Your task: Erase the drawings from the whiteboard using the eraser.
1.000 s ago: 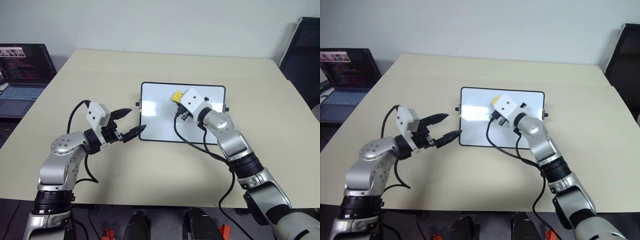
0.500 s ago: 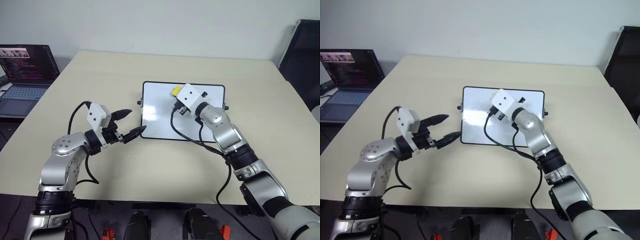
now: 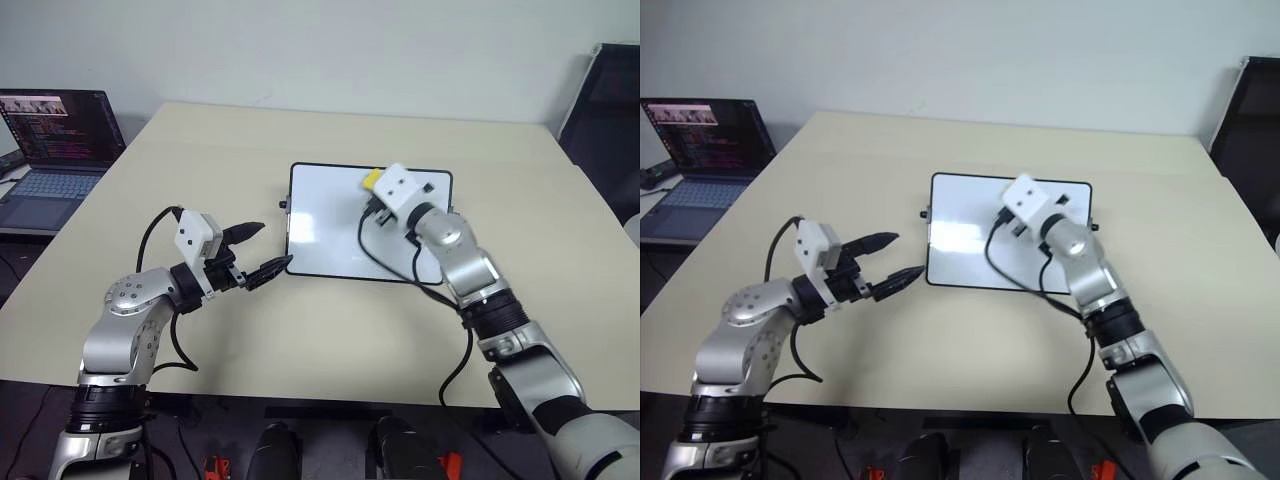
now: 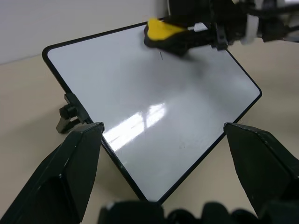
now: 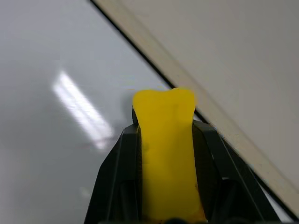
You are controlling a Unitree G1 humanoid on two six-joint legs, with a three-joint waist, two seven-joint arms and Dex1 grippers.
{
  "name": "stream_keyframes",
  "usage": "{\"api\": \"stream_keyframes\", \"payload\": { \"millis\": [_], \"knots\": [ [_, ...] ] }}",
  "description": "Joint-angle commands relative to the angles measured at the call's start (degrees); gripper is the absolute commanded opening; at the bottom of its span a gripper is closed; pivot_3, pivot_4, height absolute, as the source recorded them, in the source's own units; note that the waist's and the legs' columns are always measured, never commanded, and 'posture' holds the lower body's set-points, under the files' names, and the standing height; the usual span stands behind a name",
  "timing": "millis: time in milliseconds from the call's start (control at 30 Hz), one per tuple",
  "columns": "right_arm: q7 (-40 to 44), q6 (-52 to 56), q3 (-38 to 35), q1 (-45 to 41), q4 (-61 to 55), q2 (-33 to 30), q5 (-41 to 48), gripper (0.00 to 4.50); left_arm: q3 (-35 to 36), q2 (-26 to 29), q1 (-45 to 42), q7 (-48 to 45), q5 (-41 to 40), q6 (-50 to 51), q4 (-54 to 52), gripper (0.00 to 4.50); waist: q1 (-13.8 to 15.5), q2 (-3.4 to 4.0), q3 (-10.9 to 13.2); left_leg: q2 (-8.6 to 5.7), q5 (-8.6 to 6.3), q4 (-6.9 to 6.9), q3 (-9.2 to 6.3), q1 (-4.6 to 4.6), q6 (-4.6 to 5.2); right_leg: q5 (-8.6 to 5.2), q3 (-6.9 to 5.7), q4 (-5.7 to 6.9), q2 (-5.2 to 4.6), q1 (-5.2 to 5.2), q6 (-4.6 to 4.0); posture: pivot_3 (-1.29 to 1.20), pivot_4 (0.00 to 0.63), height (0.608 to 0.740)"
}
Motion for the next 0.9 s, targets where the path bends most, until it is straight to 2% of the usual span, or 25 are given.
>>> {"api": "stream_keyframes", "payload": {
  "millis": [33,167,367,433,567,633,733,900],
  "knots": [
    [2.3,3.2,0.4,2.3,2.0,-0.4,0.1,1.12,-0.1,-0.2,-0.2,-0.1,0.0,-1.3,-1.3,4.5,-0.2,-0.02,0.0,0.0,0.01,0.0,0.0,0.01,0.01,0.0,0.01,0.01,0.0,0.02,-0.01,0.0,0.15,0.74],
    [12.6,4.1,6.0,7.4,-4.3,-1.4,0.6,1.12,0.1,-0.1,0.2,-0.1,-0.1,-1.2,-1.7,4.5,-0.2,-0.1,-0.2,0.03,0.05,-0.05,-0.01,0.05,0.07,0.0,-0.02,0.18,0.04,0.1,0.02,0.0,0.15,0.74],
    [16.9,2.1,11.3,9.2,-9.4,-3.2,-3.4,1.12,0.4,0.1,0.6,-0.3,-0.2,-1.5,-1.3,4.5,-0.7,-0.06,-0.2,0.06,0.04,-0.09,0.01,0.05,0.06,-0.01,0.03,0.23,0.08,0.07,0.03,0.0,0.15,0.74],
    [15.1,1.7,11.5,8.8,-9.0,-3.1,-4.7,1.12,0.4,0.1,0.6,-0.4,-0.1,-1.8,-1.1,4.5,-0.7,-0.06,-0.1,0.05,0.05,-0.08,0.01,0.05,0.06,-0.01,0.03,0.2,0.07,0.01,0.02,0.0,0.15,0.74],
    [2.9,0.2,7.0,4.9,-4.7,-2.6,-8.0,1.12,0.4,0.1,0.7,-0.5,-0.1,-2.0,-0.9,4.5,-0.7,-0.01,-0.1,0.02,0.04,-0.06,0.01,0.08,0.05,0.0,0.03,0.11,0.03,-0.09,0.01,0.0,0.15,0.74],
    [0.2,-0.2,5.5,3.5,-3.2,-2.7,-7.6,1.12,0.3,0.1,0.7,-0.5,-0.1,-1.9,-1.1,4.5,-0.6,-0.01,-0.1,0.0,0.05,-0.06,0.01,0.08,0.04,0.02,0.03,0.08,0.0,-0.11,-0.02,0.0,0.15,0.74],
    [1.4,-0.3,5.2,3.7,-2.2,-3.1,-6.7,1.12,0.3,0.0,0.6,-0.3,-0.3,-1.5,-1.5,4.5,-0.1,-0.03,-0.1,-0.01,0.05,-0.06,0.0,0.07,0.04,0.02,0.02,0.01,-0.02,-0.06,-0.02,0.0,0.15,0.74],
    [12.2,0.8,8.7,8.8,-7.3,-3.9,-4.3,1.12,0.2,0.0,0.5,0.1,-0.5,-0.8,-2.3,4.5,-0.2,-0.09,-0.1,0.01,0.06,-0.07,0.01,0.08,0.05,0.01,0.01,-0.02,-0.02,-0.01,-0.01,0.0,0.15,0.74]
  ]
}}
